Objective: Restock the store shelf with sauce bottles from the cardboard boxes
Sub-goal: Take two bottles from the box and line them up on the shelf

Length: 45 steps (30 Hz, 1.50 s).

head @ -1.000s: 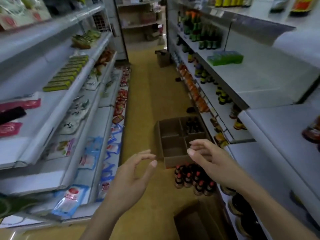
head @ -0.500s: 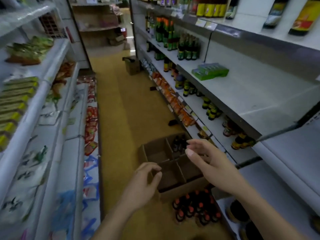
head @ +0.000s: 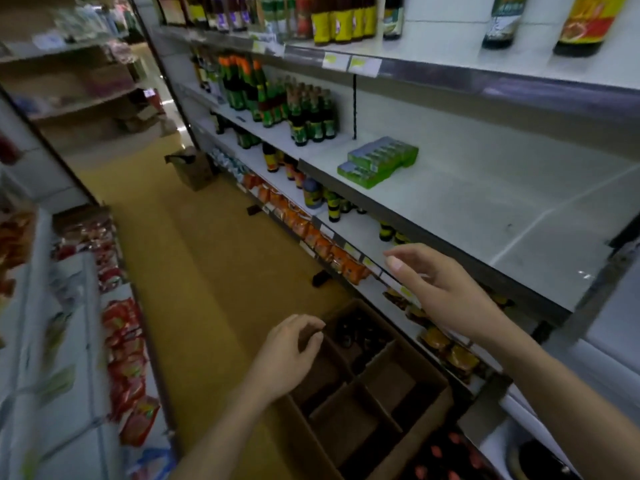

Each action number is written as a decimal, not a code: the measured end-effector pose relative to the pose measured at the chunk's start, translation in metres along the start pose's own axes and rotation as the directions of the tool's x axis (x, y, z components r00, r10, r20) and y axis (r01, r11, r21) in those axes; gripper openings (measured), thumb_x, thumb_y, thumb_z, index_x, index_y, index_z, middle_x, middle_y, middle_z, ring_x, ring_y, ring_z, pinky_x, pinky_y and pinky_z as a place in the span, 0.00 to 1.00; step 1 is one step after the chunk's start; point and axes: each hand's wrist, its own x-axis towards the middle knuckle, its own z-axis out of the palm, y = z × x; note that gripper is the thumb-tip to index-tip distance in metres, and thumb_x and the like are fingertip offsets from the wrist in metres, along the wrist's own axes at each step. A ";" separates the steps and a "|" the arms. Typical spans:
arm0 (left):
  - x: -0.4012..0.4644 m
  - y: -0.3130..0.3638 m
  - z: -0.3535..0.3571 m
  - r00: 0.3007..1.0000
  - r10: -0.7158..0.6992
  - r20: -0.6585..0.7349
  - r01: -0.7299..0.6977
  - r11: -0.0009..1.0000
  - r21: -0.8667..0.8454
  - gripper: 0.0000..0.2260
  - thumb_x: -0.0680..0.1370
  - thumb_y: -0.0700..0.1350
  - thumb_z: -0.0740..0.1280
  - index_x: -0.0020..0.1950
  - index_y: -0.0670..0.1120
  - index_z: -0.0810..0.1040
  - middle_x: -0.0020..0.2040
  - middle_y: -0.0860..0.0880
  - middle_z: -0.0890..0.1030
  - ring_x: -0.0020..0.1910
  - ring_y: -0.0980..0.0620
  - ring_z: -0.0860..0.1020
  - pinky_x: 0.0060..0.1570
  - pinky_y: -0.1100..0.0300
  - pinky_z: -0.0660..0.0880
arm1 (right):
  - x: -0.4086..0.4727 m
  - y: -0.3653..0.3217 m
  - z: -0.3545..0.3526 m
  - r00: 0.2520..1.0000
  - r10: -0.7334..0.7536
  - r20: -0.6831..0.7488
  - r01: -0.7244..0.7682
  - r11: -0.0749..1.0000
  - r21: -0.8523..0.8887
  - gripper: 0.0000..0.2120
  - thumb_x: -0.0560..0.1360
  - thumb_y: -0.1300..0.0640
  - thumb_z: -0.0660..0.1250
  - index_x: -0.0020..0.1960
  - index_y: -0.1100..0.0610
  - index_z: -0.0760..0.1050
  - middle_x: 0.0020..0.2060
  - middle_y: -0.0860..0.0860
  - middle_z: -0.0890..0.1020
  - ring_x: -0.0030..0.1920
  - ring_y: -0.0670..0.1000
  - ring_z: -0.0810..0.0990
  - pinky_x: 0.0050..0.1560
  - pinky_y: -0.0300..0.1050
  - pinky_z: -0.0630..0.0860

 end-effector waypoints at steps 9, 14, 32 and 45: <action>0.153 -0.038 -0.012 0.950 0.104 0.294 -0.121 0.992 0.040 0.06 0.81 0.47 0.62 0.55 0.59 0.73 0.54 0.60 0.75 0.54 0.62 0.74 0.47 0.74 0.68 | 0.088 0.043 0.004 0.957 0.163 -0.241 -0.140 0.984 0.112 0.15 0.78 0.42 0.60 0.60 0.47 0.75 0.52 0.39 0.80 0.53 0.36 0.78 0.53 0.33 0.74; 0.253 -0.065 0.020 0.814 0.173 0.555 -0.237 0.970 0.045 0.10 0.81 0.46 0.62 0.62 0.55 0.72 0.57 0.57 0.74 0.55 0.62 0.74 0.48 0.74 0.70 | 0.119 0.092 0.034 0.848 0.352 -0.395 -0.288 0.933 0.214 0.12 0.79 0.46 0.62 0.59 0.49 0.75 0.50 0.38 0.79 0.51 0.33 0.77 0.48 0.26 0.71; 0.405 -0.173 0.121 0.493 0.076 0.867 -0.456 0.871 0.183 0.09 0.81 0.37 0.60 0.57 0.49 0.71 0.53 0.51 0.75 0.55 0.54 0.75 0.44 0.76 0.68 | 0.160 0.250 0.194 0.369 0.756 -0.541 -0.557 0.646 0.522 0.17 0.77 0.50 0.67 0.63 0.57 0.74 0.54 0.52 0.80 0.55 0.51 0.80 0.56 0.47 0.77; 0.491 -0.348 0.322 0.377 0.062 0.924 -0.559 0.811 0.173 0.16 0.77 0.38 0.66 0.64 0.45 0.72 0.62 0.45 0.71 0.55 0.48 0.76 0.56 0.58 0.73 | 0.226 0.482 0.332 0.251 0.849 -0.465 -0.700 0.491 0.518 0.19 0.80 0.52 0.63 0.69 0.54 0.69 0.62 0.53 0.76 0.56 0.52 0.78 0.53 0.44 0.73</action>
